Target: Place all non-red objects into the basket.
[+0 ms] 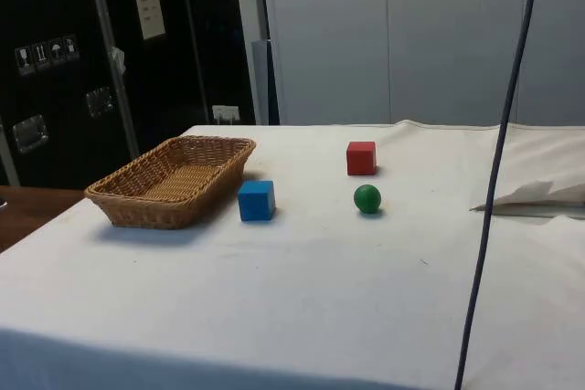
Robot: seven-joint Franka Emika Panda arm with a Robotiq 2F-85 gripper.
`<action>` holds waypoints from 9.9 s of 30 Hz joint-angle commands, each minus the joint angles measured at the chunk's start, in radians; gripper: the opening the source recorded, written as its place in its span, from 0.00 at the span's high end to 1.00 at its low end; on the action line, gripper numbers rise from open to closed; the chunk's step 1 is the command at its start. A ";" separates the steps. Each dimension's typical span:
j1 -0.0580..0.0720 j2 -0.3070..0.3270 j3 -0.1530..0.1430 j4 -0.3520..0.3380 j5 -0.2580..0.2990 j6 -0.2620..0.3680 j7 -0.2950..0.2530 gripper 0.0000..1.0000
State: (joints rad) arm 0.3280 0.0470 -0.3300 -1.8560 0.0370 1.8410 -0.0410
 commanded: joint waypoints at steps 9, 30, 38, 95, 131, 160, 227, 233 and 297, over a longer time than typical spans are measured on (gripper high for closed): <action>0.001 0.004 0.023 0.019 -0.016 -0.002 0.000 0.00; 0.003 0.068 0.072 -0.095 -0.018 0.210 -0.081 0.00; -0.001 0.099 0.073 -0.137 -0.013 0.282 -0.115 0.00; -0.014 0.360 0.032 -0.247 0.021 0.661 -0.209 0.00; -0.021 0.486 0.058 -0.220 0.222 0.726 -0.308 0.00; -0.007 0.458 0.036 -0.226 0.205 0.702 -0.287 0.97; -0.064 0.593 -0.101 0.242 0.304 0.438 -0.371 0.97; -0.064 0.610 -0.115 0.240 0.308 0.452 -0.374 0.97; -0.074 0.777 -0.151 0.297 0.447 0.612 -0.393 0.97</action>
State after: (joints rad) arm 0.2560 0.8200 -0.4820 -1.5630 0.4830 2.4530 -0.4360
